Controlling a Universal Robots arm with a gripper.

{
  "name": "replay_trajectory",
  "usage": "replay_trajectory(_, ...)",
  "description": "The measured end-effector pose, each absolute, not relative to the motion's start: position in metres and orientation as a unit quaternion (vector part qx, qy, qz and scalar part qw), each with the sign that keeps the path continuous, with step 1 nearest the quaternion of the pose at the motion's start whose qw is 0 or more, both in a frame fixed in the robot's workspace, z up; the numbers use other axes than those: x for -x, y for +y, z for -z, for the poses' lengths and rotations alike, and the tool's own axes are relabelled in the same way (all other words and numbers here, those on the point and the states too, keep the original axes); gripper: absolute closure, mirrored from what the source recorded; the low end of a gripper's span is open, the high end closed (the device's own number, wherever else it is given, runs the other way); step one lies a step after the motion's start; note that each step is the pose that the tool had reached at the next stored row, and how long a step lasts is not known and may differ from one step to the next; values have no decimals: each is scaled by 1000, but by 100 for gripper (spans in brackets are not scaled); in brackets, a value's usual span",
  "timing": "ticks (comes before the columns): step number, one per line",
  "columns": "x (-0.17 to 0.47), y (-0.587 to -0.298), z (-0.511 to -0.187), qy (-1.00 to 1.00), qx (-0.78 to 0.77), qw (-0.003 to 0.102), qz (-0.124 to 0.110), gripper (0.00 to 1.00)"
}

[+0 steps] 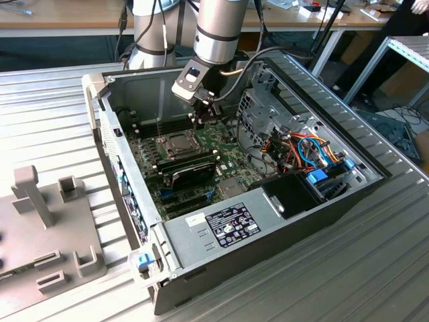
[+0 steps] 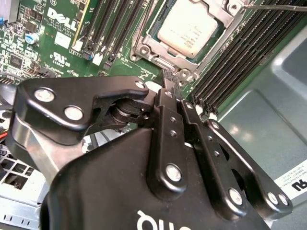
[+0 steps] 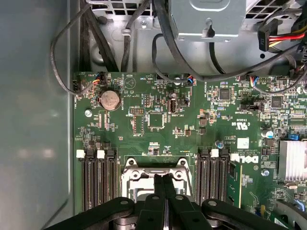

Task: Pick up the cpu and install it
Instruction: 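Close the cpu cover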

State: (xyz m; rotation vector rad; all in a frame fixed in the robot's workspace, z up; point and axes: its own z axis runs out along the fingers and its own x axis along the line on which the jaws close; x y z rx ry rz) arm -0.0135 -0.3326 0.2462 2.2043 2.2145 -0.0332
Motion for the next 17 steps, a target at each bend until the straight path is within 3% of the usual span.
replay_trajectory(17, 44, -333, -243, 709, -705, 8, 11, 89)
